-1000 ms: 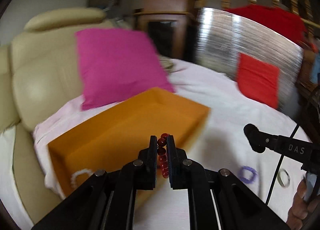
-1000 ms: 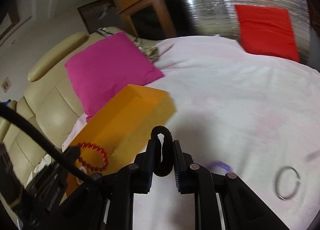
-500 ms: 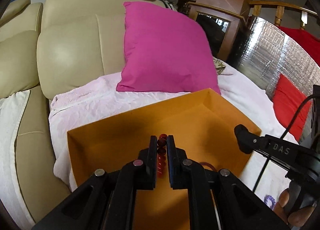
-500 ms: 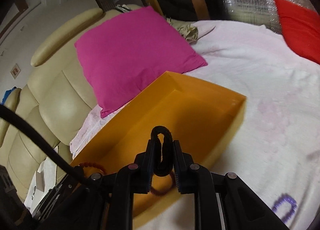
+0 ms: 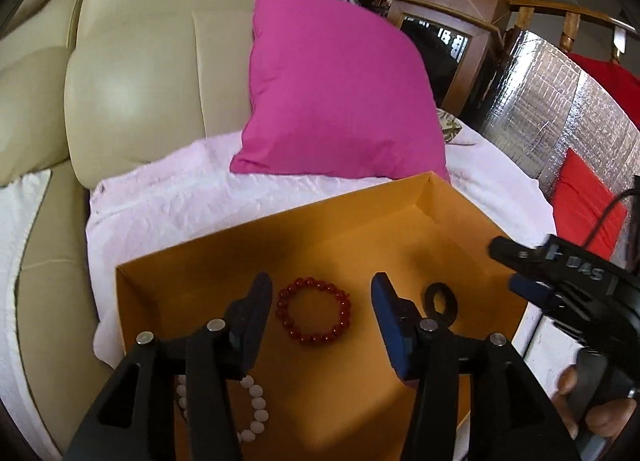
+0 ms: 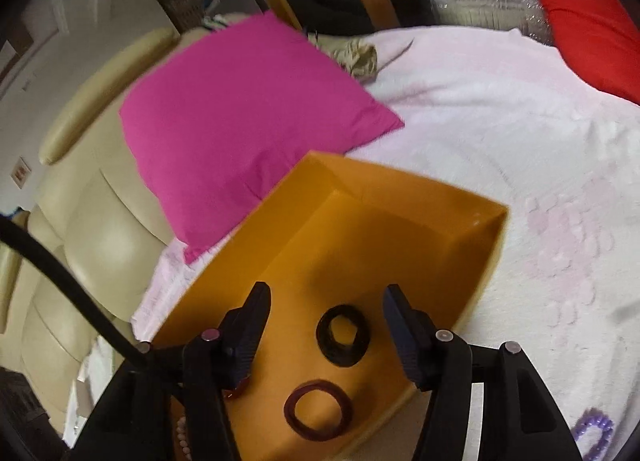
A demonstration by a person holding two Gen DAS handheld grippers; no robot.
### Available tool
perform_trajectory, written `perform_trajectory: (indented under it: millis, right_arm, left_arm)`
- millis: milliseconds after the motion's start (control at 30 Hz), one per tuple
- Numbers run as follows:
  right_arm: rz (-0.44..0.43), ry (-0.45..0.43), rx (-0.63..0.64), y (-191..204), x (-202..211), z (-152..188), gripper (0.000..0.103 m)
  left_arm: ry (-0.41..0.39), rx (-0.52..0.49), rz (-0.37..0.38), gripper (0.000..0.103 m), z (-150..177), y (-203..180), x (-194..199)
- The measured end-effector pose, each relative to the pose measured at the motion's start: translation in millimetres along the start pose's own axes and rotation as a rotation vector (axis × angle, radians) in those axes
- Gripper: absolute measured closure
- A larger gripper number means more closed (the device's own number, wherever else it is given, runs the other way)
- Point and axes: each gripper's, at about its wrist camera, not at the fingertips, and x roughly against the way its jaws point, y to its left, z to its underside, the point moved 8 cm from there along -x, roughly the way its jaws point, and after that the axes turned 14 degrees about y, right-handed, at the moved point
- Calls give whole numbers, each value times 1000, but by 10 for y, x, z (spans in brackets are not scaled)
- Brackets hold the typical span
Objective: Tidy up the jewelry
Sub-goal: 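Move the left gripper to the silver bangle while the right moves to the pink-white bracelet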
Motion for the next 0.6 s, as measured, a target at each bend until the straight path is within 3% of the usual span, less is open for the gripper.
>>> perform_trajectory:
  millis: [167,367,467,600]
  right_arm:
    - [40,-79,22,-184,514,132,40]
    - [123,-146,-17,-728,1255,490,40]
    - [192,-176,-37,-1061,1628,752,40]
    - [269,-200,-96,-1555,2101,1163,40]
  left_arm:
    - [-38,-50,-11,41,42,-177,141]
    - [-82,-214,17,27,290,-813,383]
    - [-66,-316,56,24,525,-1217,452]
    - [27,-407,135,23,912,-1684,438]
